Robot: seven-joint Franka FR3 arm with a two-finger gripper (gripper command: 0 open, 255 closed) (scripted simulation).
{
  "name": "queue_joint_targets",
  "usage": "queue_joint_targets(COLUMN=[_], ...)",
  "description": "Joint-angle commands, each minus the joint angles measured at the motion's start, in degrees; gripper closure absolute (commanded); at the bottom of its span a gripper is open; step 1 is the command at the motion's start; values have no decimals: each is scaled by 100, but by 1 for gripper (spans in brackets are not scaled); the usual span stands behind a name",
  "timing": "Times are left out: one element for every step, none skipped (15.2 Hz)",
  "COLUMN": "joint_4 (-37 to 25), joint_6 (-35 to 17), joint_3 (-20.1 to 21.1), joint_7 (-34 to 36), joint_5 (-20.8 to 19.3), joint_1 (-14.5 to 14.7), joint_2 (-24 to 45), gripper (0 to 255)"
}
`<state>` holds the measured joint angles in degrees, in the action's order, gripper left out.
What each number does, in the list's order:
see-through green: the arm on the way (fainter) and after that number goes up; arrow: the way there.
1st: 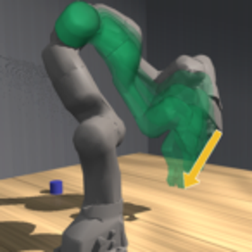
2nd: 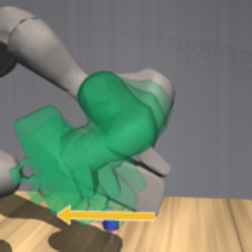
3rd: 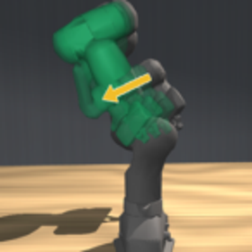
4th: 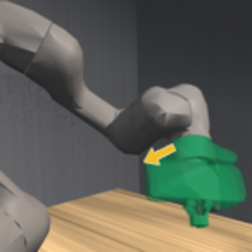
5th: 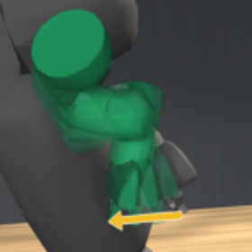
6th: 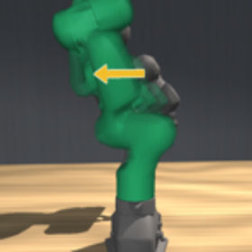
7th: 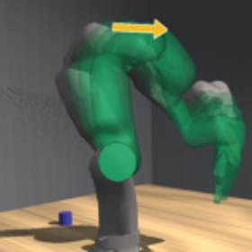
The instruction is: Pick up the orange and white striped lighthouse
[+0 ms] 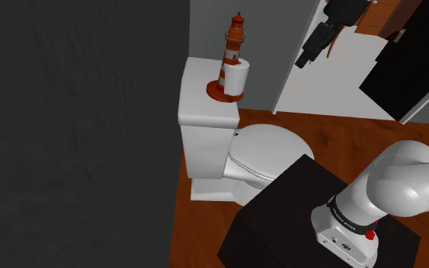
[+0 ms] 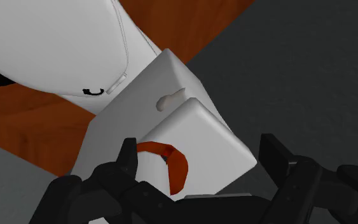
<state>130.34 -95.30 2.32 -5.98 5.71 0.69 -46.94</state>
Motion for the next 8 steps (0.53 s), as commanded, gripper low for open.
queue_joint_targets(joint_4=[0, -67, -145, -236, -337, -451, -575, -712], joint_6=[0, -140, -272, -397, -512, -619, -715, -800], joint_3=[0, -119, -238, -355, -470, -586, -699, -809], joint_7=[0, -213, -426, -639, -853, -1068, -1285, -1504], joint_5=[0, 3, 14, 32, 60, 95, 141, 197], joint_1=[0, 39, 84, 132, 183, 240, 297, 355], joint_2=[0, 171, 348, 531, 719, 913, 1111, 1313], gripper=[0, 0, 0, 0, 0, 0, 0, 0])
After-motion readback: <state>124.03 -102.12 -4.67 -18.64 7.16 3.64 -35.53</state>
